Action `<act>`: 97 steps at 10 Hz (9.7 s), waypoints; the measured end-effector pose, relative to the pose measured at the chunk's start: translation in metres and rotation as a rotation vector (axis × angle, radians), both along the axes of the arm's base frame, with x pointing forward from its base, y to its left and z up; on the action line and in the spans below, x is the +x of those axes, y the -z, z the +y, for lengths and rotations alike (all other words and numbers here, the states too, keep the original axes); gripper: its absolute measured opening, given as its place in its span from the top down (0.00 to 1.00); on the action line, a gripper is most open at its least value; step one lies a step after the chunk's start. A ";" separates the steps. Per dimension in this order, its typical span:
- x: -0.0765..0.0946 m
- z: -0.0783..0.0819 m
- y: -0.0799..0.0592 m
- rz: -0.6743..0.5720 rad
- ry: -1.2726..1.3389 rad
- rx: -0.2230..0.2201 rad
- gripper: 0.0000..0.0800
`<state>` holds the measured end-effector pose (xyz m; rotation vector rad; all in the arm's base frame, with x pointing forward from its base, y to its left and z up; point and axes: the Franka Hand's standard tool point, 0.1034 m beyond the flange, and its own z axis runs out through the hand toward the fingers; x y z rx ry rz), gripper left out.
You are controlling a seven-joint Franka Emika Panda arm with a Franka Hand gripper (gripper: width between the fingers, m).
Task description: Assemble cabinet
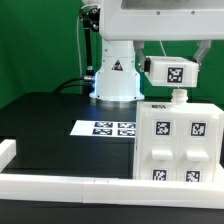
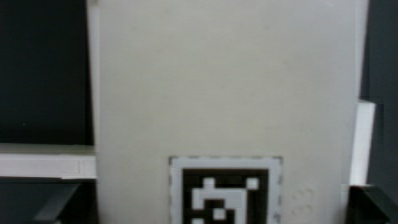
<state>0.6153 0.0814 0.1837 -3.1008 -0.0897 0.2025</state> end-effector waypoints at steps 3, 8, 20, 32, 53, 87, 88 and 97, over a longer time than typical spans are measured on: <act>0.003 0.005 0.007 0.002 -0.006 0.000 0.30; 0.005 0.016 0.012 -0.006 -0.006 0.000 0.30; 0.011 0.014 0.022 -0.055 -0.004 0.002 0.30; 0.013 0.014 0.024 -0.066 -0.003 0.002 0.19; 0.011 0.018 0.031 -0.089 0.641 -0.012 0.32; 0.009 0.029 -0.003 -0.121 0.032 0.091 0.19; 0.006 0.028 -0.003 -0.108 -0.080 0.095 0.19; 0.011 0.033 0.000 -0.162 -1.162 0.021 0.19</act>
Offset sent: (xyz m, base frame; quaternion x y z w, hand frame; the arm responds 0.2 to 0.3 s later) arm 0.0043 0.0047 -0.0100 0.0015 0.0121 0.0056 0.9999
